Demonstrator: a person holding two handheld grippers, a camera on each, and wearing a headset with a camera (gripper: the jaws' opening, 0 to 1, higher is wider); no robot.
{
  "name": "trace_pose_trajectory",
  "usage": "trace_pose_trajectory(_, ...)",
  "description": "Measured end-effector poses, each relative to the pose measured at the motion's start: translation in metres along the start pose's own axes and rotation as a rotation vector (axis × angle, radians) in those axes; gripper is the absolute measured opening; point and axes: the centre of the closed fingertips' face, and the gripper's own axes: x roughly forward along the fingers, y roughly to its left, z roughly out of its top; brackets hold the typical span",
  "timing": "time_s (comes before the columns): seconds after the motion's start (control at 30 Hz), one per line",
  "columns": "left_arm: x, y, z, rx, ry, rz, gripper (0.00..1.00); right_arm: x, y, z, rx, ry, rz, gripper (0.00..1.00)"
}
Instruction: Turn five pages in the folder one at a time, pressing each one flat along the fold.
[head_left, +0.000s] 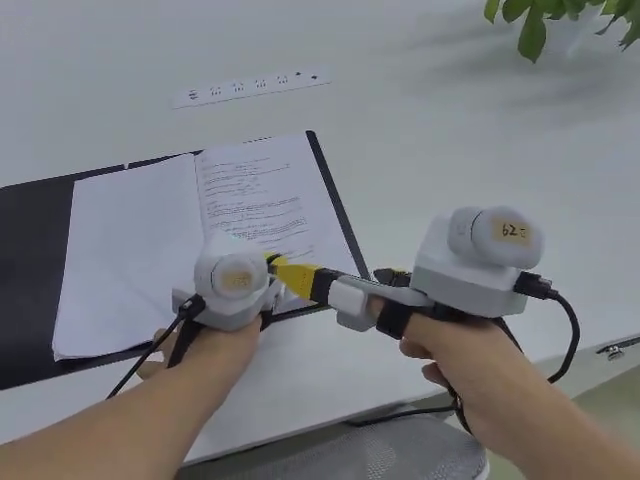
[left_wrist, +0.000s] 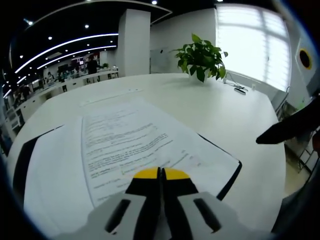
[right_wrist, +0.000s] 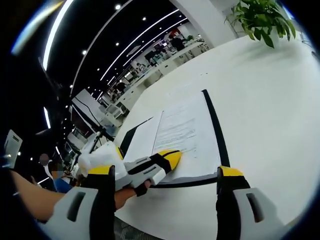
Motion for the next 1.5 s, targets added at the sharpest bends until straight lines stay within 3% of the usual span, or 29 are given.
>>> trace_pose_trajectory(0.33, 0.0, 0.001, 0.0, -0.02, -0.008, -0.002, 0.0, 0.025, -0.02, -0.01, 0.081, 0.034, -0.023, 0.68)
trace_pose_trajectory(0.8, 0.0, 0.001, 0.0, -0.031, -0.019, -0.002, 0.0, 0.033, -0.034, -0.018, 0.116, 0.049, -0.056, 0.62)
trace_pose_trajectory(0.97, 0.0, 0.0, 0.0, -0.03, -0.02, -0.004, 0.0, 0.031, -0.046, -0.017, 0.157, 0.034, -0.092, 0.5)
trace_pose_trajectory(1.3, -0.001, 0.0, 0.0, -0.039, -0.021, -0.003, 0.0, 0.028, -0.067, -0.023, 0.192, 0.042, -0.176, 0.12)
trace_pose_trajectory(1.4, -0.001, 0.0, 0.0, -0.044, -0.021, -0.003, 0.0, 0.027, -0.073, -0.024, 0.237, 0.033, -0.2, 0.03)
trace_pose_trajectory(1.5, -0.001, 0.0, 0.0, -0.041, -0.018, -0.002, 0.0, 0.028, -0.073, -0.026, 0.292, 0.028, -0.187, 0.0)
